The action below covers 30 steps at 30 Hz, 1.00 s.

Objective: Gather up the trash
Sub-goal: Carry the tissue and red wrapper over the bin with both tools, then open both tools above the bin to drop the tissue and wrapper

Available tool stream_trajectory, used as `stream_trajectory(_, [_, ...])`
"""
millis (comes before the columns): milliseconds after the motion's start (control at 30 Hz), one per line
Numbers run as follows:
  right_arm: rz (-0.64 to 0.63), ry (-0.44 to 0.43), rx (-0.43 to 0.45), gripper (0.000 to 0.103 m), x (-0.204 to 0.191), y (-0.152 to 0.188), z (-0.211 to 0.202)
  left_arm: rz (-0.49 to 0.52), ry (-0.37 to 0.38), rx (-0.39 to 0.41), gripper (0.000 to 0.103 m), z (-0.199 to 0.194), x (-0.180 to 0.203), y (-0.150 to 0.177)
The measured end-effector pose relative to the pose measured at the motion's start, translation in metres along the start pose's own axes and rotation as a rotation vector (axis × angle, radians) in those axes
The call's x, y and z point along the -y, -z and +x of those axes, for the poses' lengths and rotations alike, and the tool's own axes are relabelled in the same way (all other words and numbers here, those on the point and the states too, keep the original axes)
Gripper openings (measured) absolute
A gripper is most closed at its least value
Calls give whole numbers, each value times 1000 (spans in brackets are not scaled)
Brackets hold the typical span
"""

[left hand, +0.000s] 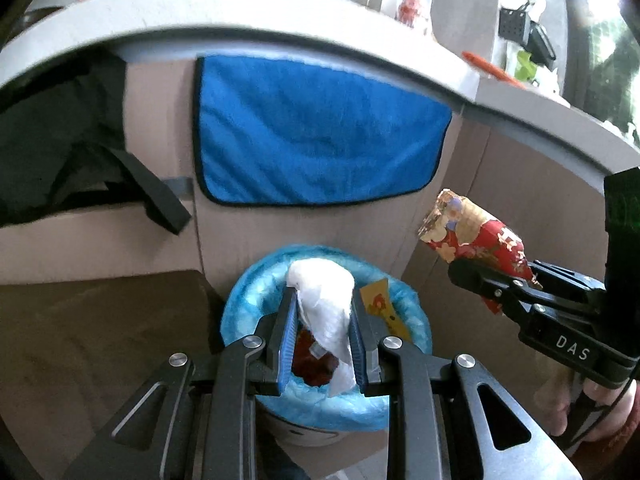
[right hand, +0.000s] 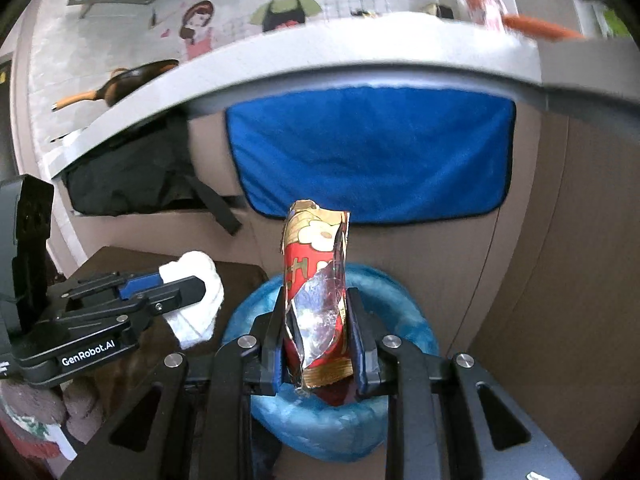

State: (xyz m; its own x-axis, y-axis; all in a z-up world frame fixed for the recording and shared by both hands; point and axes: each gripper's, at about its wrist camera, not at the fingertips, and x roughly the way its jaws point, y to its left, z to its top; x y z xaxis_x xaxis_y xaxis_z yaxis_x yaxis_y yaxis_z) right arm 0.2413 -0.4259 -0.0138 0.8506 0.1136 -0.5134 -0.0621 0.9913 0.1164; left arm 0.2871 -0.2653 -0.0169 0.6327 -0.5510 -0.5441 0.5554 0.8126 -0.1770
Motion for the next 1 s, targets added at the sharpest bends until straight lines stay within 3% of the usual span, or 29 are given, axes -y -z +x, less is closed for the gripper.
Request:
stream_trajectory(567, [101,-7,-153,25,33,26,95,-124,47,-156,25,90,-36,14])
stream_trajectory(667, [110,1,-155,28,34,27,98,-132,80,-160,33,97,-39,15])
stream_trajectory(800, [129,-7,-150,44,36,29,97,-158,112,-155,60,99,-42,13])
stream_trajectory(1000, [147,-19,-122,55,36,29,83,-184,90,-131,85,87,-48,7])
